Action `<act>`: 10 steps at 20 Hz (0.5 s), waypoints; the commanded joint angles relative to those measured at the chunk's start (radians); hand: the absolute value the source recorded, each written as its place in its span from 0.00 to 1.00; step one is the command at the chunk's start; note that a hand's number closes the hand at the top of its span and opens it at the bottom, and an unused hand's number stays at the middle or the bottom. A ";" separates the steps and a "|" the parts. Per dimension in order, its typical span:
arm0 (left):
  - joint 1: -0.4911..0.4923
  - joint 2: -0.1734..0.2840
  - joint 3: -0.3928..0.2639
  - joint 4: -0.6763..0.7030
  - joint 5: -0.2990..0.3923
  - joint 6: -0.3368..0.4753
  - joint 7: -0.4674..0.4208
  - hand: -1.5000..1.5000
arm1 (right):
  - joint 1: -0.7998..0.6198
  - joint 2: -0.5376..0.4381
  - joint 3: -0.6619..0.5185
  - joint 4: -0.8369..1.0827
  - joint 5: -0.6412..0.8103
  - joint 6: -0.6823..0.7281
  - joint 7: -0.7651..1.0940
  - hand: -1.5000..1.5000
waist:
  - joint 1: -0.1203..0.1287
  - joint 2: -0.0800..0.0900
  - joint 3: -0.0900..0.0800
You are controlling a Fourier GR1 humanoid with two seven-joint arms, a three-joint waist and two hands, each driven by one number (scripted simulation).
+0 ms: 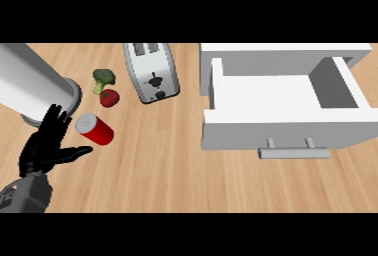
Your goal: Pick up the can, place it into the drawer and close the drawer
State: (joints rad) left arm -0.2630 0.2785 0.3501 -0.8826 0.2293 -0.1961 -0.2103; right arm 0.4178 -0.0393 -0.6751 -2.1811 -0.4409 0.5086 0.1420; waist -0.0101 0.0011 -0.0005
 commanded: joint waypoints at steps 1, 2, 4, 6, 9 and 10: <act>-0.073 0.042 0.019 0.225 -0.023 -0.053 -0.136 0.00 | 0.005 0.001 -0.039 0.019 -0.046 0.021 -0.004 0.00 | -0.006 0.001 -0.001; -0.024 0.036 0.016 0.198 -0.010 -0.081 -0.145 0.00 | 0.010 0.037 -0.009 0.066 0.035 0.056 -0.093 0.00 | -0.002 0.001 0.000; -0.071 0.053 0.014 0.262 -0.026 -0.062 -0.154 0.00 | -0.040 -0.025 -0.036 0.016 -0.043 0.001 0.042 0.00 | -0.001 0.001 0.000; -0.071 0.045 0.021 0.250 0.012 -0.081 -0.099 0.00 | -0.042 0.027 0.000 -0.004 0.032 0.000 0.023 0.00 | 0.003 0.000 0.000; -0.148 0.057 0.029 0.421 -0.017 -0.091 -0.193 0.00 | -0.088 -0.056 -0.046 0.013 -0.054 -0.037 0.087 0.00 | -0.002 0.002 -0.001; -0.112 0.006 0.004 0.410 -0.034 -0.073 -0.231 0.00 | -0.014 -0.045 -0.079 0.006 -0.102 0.036 0.058 0.00 | -0.004 0.001 -0.001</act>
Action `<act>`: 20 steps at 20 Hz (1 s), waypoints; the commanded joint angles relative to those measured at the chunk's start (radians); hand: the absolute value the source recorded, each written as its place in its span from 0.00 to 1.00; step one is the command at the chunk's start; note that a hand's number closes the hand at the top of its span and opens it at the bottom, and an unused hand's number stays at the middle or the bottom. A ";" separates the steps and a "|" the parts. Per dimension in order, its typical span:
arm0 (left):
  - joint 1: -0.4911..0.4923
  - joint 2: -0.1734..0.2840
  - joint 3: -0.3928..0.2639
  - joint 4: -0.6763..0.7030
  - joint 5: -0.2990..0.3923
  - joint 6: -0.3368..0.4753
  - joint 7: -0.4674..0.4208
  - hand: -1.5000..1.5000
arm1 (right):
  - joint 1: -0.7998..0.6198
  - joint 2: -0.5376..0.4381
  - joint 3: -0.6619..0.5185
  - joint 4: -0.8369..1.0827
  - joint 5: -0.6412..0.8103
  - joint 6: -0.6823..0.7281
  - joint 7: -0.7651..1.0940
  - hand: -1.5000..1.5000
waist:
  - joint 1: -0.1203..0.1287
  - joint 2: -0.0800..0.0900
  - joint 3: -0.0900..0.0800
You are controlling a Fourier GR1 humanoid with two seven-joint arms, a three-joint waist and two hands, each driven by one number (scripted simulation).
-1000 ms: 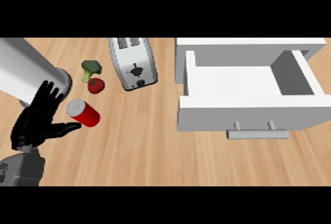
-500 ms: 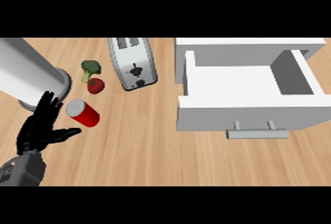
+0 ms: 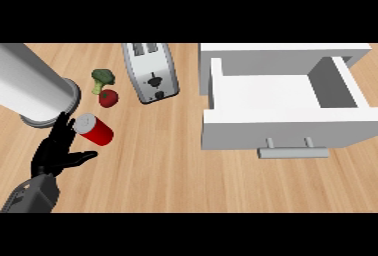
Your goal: Pick up the can, place it into the drawer and close the drawer
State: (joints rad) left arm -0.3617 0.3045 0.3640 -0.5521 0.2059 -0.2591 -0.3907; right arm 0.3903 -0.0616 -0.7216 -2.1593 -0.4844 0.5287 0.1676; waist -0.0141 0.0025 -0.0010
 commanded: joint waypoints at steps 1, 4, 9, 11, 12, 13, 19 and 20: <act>-0.066 0.021 0.002 0.156 -0.021 -0.021 -0.090 0.00 | -0.001 -0.019 -0.038 0.010 -0.040 0.018 0.019 0.00 | -0.002 0.001 0.000; -0.062 0.013 0.001 0.122 0.011 -0.034 -0.028 0.00 | -0.003 0.048 -0.007 -0.050 0.017 -0.003 0.028 0.00 | 0.004 -0.002 0.000; -0.134 0.023 0.028 0.257 0.013 -0.051 -0.118 0.00 | 0.043 0.011 -0.064 -0.046 -0.085 0.053 0.043 0.00 | -0.007 0.001 -0.001; -0.142 0.024 0.029 0.295 0.017 -0.086 -0.102 0.00 | -0.013 -0.007 -0.055 -0.042 -0.063 0.000 0.075 0.00 | -0.005 0.003 -0.001; -0.172 -0.002 0.038 0.275 0.031 -0.038 -0.096 0.00 | 0.056 0.060 0.001 -0.126 -0.038 -0.009 0.071 0.00 | -0.007 0.001 -0.001; -0.181 0.022 0.049 0.331 0.028 -0.065 -0.126 0.00 | 0.020 0.018 -0.035 -0.071 -0.083 0.029 0.075 0.00 | -0.013 0.005 -0.002; -0.220 -0.040 0.021 0.312 0.029 -0.124 -0.078 1.00 | 0.069 0.049 -0.073 0.011 -0.066 0.120 0.008 0.00 | -0.006 -0.001 0.000; -0.221 0.033 0.033 0.317 0.039 -0.183 -0.059 1.00 | 0.072 0.060 0.058 -0.137 -0.019 -0.025 0.053 0.00 | -0.006 0.002 0.000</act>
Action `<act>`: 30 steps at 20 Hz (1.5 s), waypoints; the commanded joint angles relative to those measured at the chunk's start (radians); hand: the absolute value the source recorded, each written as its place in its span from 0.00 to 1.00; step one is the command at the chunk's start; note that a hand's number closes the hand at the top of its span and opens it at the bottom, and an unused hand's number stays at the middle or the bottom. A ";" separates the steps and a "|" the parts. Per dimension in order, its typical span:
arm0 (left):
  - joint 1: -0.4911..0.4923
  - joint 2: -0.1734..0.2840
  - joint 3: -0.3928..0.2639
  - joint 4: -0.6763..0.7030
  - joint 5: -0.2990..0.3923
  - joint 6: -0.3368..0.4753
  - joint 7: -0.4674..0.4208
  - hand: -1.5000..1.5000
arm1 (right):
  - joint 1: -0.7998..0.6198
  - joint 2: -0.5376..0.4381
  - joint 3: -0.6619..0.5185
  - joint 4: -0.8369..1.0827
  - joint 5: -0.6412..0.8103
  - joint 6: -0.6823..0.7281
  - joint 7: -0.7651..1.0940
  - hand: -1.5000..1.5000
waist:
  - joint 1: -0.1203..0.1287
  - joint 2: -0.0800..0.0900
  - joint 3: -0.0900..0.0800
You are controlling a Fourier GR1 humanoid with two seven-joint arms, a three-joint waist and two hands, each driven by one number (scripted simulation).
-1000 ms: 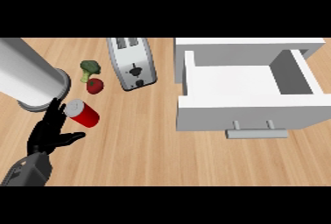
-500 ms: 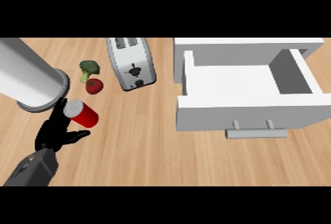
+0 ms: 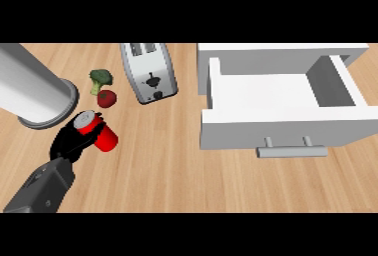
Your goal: Pick up the can, place it into the drawer and close the drawer
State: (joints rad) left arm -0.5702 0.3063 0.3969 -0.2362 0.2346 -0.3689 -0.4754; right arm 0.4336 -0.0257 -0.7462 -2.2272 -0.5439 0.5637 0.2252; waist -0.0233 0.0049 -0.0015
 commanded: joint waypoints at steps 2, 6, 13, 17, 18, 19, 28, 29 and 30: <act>-0.008 -0.007 -0.010 -0.024 0.012 -0.091 -0.012 1.00 | 0.011 0.024 -0.013 -0.010 -0.025 0.010 0.008 0.00 | 0.006 -0.003 0.000; -0.038 -0.055 -0.035 -0.075 0.006 -0.084 -0.028 1.00 | -0.035 0.025 0.019 -0.018 0.009 -0.039 0.033 0.00 | 0.014 -0.004 0.001; 0.091 -0.239 -0.069 -0.287 0.026 0.120 -0.081 1.00 | 0.012 0.007 -0.024 -0.091 -0.061 -0.070 0.085 0.00 | 0.034 -0.014 0.003; 0.119 -0.286 -0.130 -0.506 0.037 0.183 0.077 1.00 | 0.062 0.025 0.049 -0.083 0.000 -0.096 0.015 0.00 | 0.031 -0.014 0.003; 0.103 -0.302 -0.146 -0.555 0.051 0.235 0.111 1.00 | 0.020 -0.033 -0.048 -0.001 -0.062 -0.045 0.026 0.00 | 0.036 -0.016 0.004; 0.136 -0.301 -0.153 -0.634 0.047 0.229 0.148 1.00 | 0.055 0.025 0.030 -0.040 0.008 -0.060 -0.041 0.00 | 0.035 -0.016 0.004; 0.153 -0.306 -0.325 -1.075 0.061 0.453 0.452 1.00 | 0.049 0.013 0.006 -0.046 -0.026 -0.054 0.012 0.00 | 0.028 -0.013 0.003; 0.220 -0.306 -0.355 -1.167 0.058 0.463 0.480 1.00 | 0.060 0.025 -0.001 -0.084 -0.034 -0.059 0.015 0.00 | 0.031 -0.014 0.002; 0.124 -0.306 -0.383 -1.135 0.052 0.543 0.501 1.00 | 0.024 -0.008 0.004 -0.037 -0.048 -0.070 0.033 0.00 | 0.024 -0.011 0.002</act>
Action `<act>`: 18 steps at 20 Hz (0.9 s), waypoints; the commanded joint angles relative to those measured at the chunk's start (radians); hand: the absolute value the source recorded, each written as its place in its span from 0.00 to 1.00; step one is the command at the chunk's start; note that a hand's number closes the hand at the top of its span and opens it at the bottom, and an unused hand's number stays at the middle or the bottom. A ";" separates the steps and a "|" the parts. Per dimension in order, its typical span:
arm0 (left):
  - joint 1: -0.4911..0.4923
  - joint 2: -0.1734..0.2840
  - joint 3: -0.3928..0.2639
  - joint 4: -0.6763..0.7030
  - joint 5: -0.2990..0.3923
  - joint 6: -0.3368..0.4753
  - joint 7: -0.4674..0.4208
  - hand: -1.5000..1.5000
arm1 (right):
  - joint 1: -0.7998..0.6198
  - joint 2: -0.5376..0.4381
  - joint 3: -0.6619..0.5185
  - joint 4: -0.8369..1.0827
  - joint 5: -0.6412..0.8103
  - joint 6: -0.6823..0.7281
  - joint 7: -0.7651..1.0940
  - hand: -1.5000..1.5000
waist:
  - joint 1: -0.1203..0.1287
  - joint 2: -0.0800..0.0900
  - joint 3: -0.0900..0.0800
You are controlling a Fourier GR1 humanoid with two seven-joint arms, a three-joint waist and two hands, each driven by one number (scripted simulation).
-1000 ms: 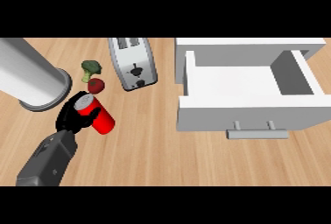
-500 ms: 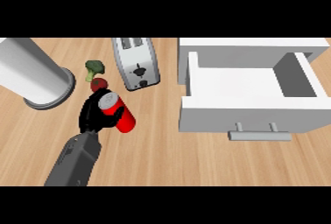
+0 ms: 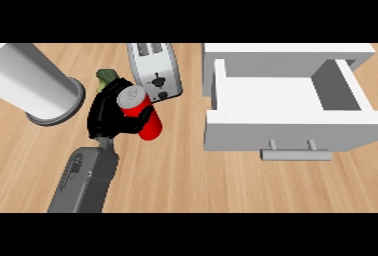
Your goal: Pick up the can, place it into the drawer and close the drawer
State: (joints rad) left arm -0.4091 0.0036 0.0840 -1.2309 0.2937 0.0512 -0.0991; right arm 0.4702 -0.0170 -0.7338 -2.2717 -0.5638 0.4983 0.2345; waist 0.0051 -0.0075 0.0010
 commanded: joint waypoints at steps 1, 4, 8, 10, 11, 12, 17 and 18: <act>-0.049 -0.003 -0.081 -0.120 -0.008 0.113 0.129 1.00 | -0.041 -0.003 0.013 -0.019 -0.001 -0.030 0.042 0.00 | -0.007 0.005 -0.001; -0.100 0.020 -0.073 -0.162 -0.028 0.143 0.189 1.00 | -0.008 0.016 0.048 -0.003 0.028 -0.018 -0.031 0.00 | -0.010 0.005 0.000; -0.137 -0.003 -0.170 -0.220 -0.061 0.269 0.261 1.00 | -0.035 0.006 0.001 0.052 0.022 0.024 -0.024 0.00 | -0.012 0.005 0.000; -0.222 -0.001 -0.102 -0.164 -0.076 0.249 0.275 1.00 | 0.047 0.016 0.121 -0.035 0.071 -0.059 -0.060 0.00 | -0.019 0.006 -0.001; -0.208 -0.004 -0.187 -0.144 -0.067 0.325 0.229 1.00 | -0.013 0.017 0.140 0.007 0.118 -0.079 -0.057 0.00 | -0.017 0.007 -0.001; -0.276 -0.004 -0.094 -0.083 -0.070 0.256 0.227 1.00 | 0.051 0.017 0.050 0.003 0.003 0.009 -0.056 0.00 | -0.023 0.007 -0.001; -0.399 -0.004 -0.170 -0.043 -0.079 0.374 0.272 1.00 | -0.007 0.016 0.086 -0.063 0.038 -0.060 0.032 0.00 | -0.022 0.008 -0.001; -0.370 -0.004 -0.195 -0.085 -0.044 0.376 0.293 1.00 | -0.018 -0.007 0.042 0.028 0.016 -0.014 -0.007 0.00 | -0.019 0.007 -0.001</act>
State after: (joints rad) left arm -0.7221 0.0004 -0.0773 -1.3345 0.2287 0.3841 0.1718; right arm 0.4615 -0.0110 -0.6614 -2.2992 -0.5318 0.4489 0.2444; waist -0.0132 -0.0006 0.0000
